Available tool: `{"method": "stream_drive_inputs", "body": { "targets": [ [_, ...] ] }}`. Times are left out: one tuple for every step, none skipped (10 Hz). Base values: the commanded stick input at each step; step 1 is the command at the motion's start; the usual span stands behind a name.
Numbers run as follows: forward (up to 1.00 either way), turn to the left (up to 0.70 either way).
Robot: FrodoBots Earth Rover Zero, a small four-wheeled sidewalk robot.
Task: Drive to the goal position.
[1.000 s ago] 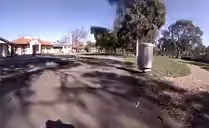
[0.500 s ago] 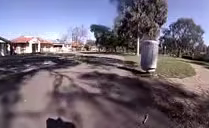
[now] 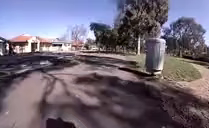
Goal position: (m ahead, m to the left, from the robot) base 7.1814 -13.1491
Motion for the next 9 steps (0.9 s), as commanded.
{"method": "stream_drive_inputs", "body": {
  "targets": [
    [0.0,-0.68],
    [0.0,-0.69],
    [0.0,-0.7],
    [0.0,-0.7],
    [0.0,-0.7],
    [0.0,-0.7],
    [0.0,-0.69],
    [0.0,-0.68],
    [0.0,-0.69]
  ]
}}
